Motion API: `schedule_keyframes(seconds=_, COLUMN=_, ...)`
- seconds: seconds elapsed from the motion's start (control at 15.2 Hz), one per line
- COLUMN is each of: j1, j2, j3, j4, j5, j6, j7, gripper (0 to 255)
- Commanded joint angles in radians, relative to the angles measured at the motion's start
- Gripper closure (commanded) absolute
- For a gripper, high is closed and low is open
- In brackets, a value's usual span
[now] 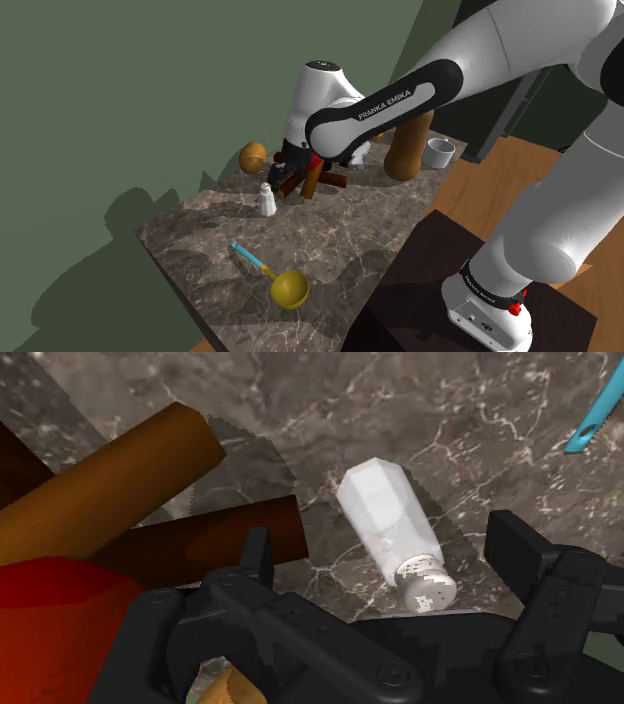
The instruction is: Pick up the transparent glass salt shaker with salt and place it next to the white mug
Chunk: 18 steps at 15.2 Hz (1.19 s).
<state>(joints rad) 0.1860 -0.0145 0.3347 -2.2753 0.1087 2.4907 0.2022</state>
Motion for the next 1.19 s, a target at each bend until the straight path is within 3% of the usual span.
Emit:
schedule_keyframes(seconds=0.0, j1=0.010, j2=0.066, j3=0.012, j4=0.046, j5=-0.047, j6=0.043, j7=0.037, gripper=0)
schedule_keyframes(seconds=0.59, j1=0.034, j2=0.198, j3=0.003, j4=0.084, j5=-0.132, j6=0.144, j7=0.099, gripper=0)
schedule_keyframes(seconds=1.12, j1=0.035, j2=0.198, j3=0.003, j4=0.083, j5=-0.132, j6=0.144, j7=0.099, gripper=0)
